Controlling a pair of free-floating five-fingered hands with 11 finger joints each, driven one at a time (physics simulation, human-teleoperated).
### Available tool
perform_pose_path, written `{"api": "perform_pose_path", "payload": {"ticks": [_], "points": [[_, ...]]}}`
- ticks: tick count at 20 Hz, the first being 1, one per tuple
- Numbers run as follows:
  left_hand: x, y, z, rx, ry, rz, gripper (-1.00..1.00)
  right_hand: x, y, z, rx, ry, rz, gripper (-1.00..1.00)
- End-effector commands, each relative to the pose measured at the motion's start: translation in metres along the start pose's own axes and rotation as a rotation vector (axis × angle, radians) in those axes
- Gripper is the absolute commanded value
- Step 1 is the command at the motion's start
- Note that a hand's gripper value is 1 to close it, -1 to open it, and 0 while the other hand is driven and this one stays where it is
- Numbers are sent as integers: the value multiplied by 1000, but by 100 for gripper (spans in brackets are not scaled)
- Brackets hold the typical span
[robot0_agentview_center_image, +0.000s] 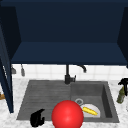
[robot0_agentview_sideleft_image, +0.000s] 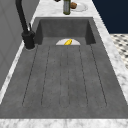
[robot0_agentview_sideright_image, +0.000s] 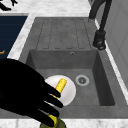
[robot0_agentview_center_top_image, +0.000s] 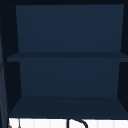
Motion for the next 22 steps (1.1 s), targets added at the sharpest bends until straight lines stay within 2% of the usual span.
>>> {"api": "perform_pose_path", "payload": {"ticks": [1, 4, 6, 12, 17, 20, 22], "points": [[0, 0, 0, 0, 0, 0, 0, -1, 0, 11, -49, -6, -1, -100], [0, 0, 0, 0, 0, 0, 0, -2, 0, 15, -66, -3, -3, -100], [0, 0, 0, 0, 0, 0, 0, -1, -4, 8, -35, 2, -3, -100], [0, 0, 0, 0, 0, 0, 0, 0, -9, -19, -33, 5, 8, -100], [0, 0, 0, 0, 0, 0, 0, -11, -12, -39, -39, -34, 22, -100], [0, 0, 0, 0, 0, 0, 0, -20, -8, -44, -34, -55, 6, -100], [0, 0, 0, 0, 0, 0, 0, -15, -8, -46, -28, -45, -4, -100]]}}
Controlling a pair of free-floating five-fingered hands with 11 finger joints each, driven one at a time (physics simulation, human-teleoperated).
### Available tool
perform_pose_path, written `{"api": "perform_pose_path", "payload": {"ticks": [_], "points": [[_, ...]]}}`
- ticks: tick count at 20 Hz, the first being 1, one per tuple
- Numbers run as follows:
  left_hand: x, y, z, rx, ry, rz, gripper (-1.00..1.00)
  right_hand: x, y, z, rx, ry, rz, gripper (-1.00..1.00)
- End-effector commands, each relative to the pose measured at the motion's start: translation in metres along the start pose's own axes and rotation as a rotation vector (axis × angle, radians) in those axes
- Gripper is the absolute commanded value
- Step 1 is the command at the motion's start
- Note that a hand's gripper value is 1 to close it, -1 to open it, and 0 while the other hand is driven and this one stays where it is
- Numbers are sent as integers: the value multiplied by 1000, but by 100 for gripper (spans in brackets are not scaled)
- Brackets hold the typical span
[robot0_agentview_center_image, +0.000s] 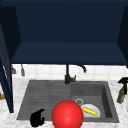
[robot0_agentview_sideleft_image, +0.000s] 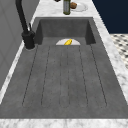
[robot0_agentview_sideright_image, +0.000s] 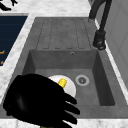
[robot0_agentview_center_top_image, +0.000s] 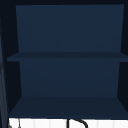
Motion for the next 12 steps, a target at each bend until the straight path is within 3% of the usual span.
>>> {"api": "perform_pose_path", "payload": {"ticks": [1, 8, 12], "points": [[0, 0, 0, 0, 0, 0, 0, 0, 2, -7, 18, 4, 9, -100], [0, 0, 0, 0, 0, 0, 0, -2, -1, -32, 24, 29, 35, -100], [0, 0, 0, 0, 0, 0, 0, -15, 7, -45, 18, -10, 31, -100]]}}
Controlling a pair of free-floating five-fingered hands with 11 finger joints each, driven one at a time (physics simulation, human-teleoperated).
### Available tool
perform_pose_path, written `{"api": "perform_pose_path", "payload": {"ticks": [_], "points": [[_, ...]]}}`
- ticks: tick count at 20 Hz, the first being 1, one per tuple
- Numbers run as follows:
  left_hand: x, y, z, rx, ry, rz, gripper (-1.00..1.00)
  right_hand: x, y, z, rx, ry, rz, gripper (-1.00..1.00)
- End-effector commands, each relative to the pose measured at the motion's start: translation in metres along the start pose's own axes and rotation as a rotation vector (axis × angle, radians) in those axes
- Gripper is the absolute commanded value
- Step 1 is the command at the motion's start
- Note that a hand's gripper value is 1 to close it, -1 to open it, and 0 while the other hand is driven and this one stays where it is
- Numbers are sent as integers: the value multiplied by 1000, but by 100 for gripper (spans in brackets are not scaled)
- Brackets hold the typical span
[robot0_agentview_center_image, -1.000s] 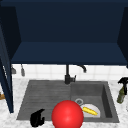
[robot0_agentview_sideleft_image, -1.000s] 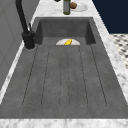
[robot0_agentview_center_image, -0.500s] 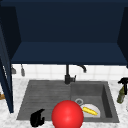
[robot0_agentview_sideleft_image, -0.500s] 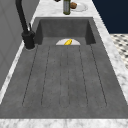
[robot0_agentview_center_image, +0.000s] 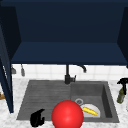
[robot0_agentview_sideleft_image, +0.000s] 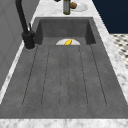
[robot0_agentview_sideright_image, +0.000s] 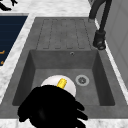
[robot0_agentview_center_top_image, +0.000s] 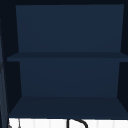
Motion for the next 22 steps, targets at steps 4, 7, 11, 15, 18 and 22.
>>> {"api": "perform_pose_path", "payload": {"ticks": [4, 7, 11, 15, 18, 22], "points": [[0, 0, 0, 0, 0, 0, 0, -15, 8, -13, 3, -26, 7, -100], [0, 0, 0, 0, 0, 0, 0, -13, 7, -19, 21, -10, 5, -100], [0, 0, 0, 0, 0, 0, 0, -17, 5, -33, 32, -13, 15, -100], [0, 0, 0, 0, 0, 0, 0, -19, 9, -44, 24, -18, 20, -100], [0, 0, 0, 0, 0, 0, 0, -28, 5, -47, 55, -37, 23, -100], [0, 0, 0, 0, 0, 0, 0, -41, 2, -46, 85, -85, -8, -100]]}}
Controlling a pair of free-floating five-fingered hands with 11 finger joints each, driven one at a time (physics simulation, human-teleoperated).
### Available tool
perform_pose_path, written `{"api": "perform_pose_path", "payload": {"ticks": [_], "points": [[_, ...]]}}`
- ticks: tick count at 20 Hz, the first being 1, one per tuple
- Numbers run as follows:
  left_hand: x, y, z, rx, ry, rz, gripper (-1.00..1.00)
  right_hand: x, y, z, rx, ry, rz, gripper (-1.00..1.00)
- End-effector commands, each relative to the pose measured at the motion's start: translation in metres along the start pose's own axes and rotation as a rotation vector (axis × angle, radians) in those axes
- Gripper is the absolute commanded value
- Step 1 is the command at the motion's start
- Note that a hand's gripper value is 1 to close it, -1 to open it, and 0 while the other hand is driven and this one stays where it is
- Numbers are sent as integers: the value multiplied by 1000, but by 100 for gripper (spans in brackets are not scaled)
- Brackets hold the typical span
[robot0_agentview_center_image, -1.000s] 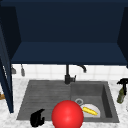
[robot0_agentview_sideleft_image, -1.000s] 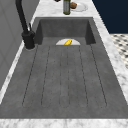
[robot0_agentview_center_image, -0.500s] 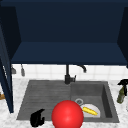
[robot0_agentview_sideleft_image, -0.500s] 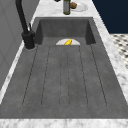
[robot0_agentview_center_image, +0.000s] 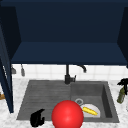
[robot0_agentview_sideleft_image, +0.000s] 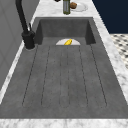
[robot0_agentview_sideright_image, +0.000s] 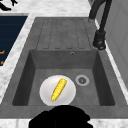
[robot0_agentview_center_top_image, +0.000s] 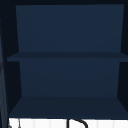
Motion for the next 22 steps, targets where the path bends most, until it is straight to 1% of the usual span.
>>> {"api": "perform_pose_path", "payload": {"ticks": [1, 4, 9, 13, 17, 20, 22], "points": [[0, 0, 0, 0, 0, 0, 0, -11, 3, -4, 4, -19, 19, -100], [0, 0, 0, 0, 0, 0, 0, -5, 1, -5, 21, -14, 0, -100], [0, 0, 0, 0, 0, 0, 0, -3, 1, 0, 19, -6, -4, -100], [0, 0, 0, 0, 0, 0, 0, 5, 5, 4, 3, 8, 10, -100], [0, 0, 0, 0, 0, 0, 0, -1, 7, 29, 7, 12, 13, -100], [0, 0, 0, 0, 0, 0, 0, 2, 5, 26, 35, 9, 7, -100], [0, 0, 0, 0, 0, 0, 0, 1, 7, 26, 27, -3, -3, -100]]}}
